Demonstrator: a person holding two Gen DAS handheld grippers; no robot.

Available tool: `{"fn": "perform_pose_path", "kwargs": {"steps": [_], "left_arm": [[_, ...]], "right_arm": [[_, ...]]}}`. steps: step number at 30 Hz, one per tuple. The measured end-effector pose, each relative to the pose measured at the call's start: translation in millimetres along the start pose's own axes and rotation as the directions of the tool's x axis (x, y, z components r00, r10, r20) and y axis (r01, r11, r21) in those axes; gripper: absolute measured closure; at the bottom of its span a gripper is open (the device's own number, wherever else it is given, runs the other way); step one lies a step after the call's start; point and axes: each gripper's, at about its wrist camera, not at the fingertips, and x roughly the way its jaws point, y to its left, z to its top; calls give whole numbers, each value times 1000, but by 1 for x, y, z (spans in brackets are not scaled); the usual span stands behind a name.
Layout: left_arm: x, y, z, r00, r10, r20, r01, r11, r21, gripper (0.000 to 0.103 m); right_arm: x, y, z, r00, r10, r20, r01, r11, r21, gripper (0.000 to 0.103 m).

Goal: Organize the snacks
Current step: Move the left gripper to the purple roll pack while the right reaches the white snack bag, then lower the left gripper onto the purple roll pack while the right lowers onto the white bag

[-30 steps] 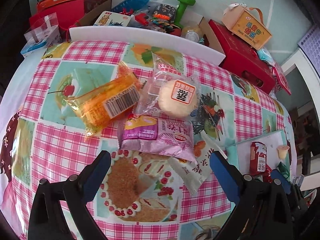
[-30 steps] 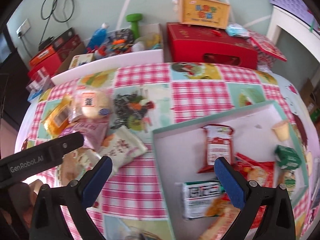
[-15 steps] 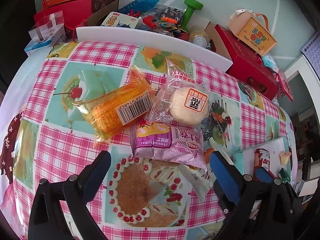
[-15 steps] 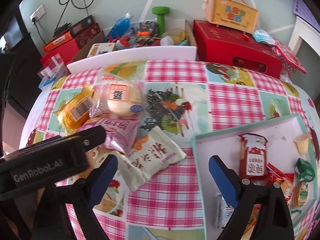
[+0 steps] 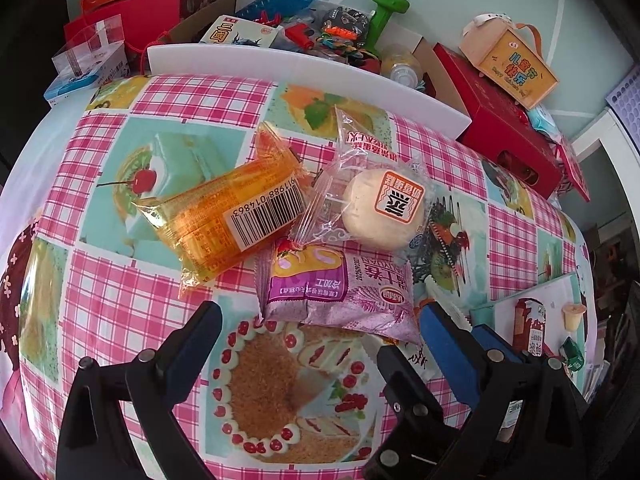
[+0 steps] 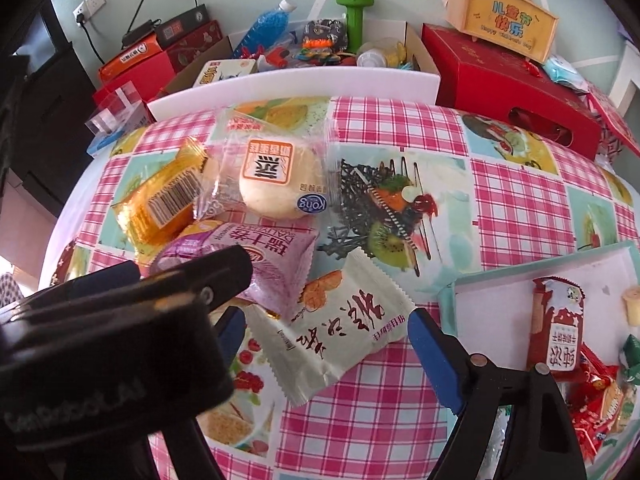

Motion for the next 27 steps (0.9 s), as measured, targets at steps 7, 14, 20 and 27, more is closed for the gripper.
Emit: {"fn": "perform_pose_path", "kwargs": {"steps": [7, 14, 20, 27], "left_arm": [[5, -1, 1, 1000, 6, -5, -6, 1000, 0, 4], [10, -2, 1, 1000, 22, -8, -22, 1000, 0, 4], [13, -3, 2, 1000, 28, -3, -28, 1000, 1, 4], [18, -10, 4, 999, 36, -2, -36, 999, 15, 5]], "right_arm": [[13, -4, 1, 1000, -15, -19, 15, 1000, 3, 17], [17, -3, 2, 999, -27, -17, 27, 1000, -1, 17], [17, -1, 0, 999, -46, -3, 46, 999, -14, 25], [13, -1, -3, 998, -59, 9, 59, 998, -30, 32]]}}
